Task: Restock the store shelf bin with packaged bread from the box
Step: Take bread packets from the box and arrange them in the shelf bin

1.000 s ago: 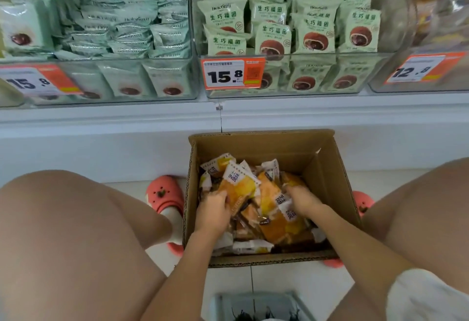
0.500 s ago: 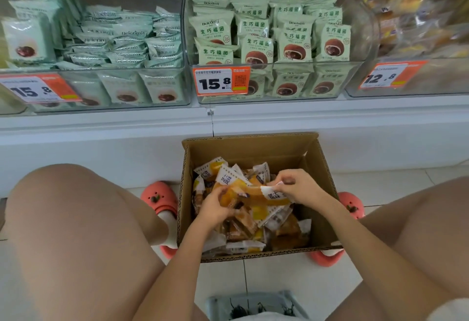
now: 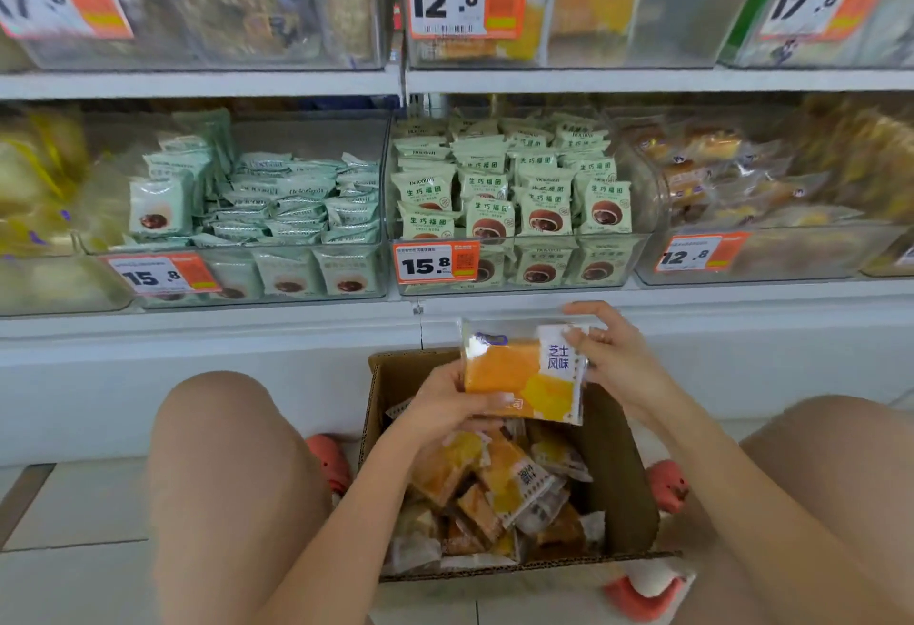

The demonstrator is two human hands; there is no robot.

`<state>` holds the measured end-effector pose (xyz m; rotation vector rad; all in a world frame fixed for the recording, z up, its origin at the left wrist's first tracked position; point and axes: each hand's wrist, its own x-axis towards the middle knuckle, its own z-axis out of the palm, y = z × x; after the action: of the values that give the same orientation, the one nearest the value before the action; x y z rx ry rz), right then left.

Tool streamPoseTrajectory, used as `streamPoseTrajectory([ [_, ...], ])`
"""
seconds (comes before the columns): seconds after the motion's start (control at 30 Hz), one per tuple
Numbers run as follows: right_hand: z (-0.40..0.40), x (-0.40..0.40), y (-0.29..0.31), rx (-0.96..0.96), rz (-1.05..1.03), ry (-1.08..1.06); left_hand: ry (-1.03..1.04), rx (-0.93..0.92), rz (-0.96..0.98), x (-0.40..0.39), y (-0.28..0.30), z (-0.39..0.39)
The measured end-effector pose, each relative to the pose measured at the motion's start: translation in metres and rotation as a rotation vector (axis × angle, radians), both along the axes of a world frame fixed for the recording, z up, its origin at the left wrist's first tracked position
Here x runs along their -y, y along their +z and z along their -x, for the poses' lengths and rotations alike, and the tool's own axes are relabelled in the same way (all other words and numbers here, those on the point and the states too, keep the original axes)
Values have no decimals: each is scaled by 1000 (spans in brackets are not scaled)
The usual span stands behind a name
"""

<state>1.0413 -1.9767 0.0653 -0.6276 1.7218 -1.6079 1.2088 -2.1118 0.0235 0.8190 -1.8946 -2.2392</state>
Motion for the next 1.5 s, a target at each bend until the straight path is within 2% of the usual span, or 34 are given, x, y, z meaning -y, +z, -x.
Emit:
streamPoseTrajectory([
  [0.07,12,4,28,-275,-67,52,41,-8,84,8,16,4],
  [0.13,19,10,65,-571,-177,196,46,-23,173,14,35,10],
  [0.23,20,27,114,-941,-447,439,76,-90,301,18,71,26],
  [0.3,22,39,140,-1138,-555,448,99,-164,395,19,99,39],
  [0.33,27,43,152,-1179,-533,426,120,-190,446,20,114,46],
  [0.43,47,44,197,-1176,-358,351,199,-291,542,28,158,66],
  [0.5,63,39,235,-1190,-231,225,298,-427,644,37,189,76],
  [0.6,83,34,296,-1275,-46,-18,599,-610,1212,55,238,92],
  [0.63,90,34,315,-1317,5,-88,705,-619,1411,65,252,103],
  [0.7,107,42,346,-1428,32,-207,788,-597,1738,89,277,133],
  [0.83,164,86,375,-1524,-184,-297,775,-390,2036,135,286,186],
  [0.93,204,125,373,-1480,-413,-205,849,-399,2111,145,277,194],
  [1.03,224,158,359,-1450,-593,-10,874,-463,2133,147,276,196],
  [1.2,236,196,330,-1392,-589,139,970,-492,2161,149,271,199],
  [1.37,249,202,315,-1319,-501,82,981,-528,2176,150,271,199],
  [1.5,254,204,311,-1330,-633,-80,990,-541,2179,150,271,200],
])
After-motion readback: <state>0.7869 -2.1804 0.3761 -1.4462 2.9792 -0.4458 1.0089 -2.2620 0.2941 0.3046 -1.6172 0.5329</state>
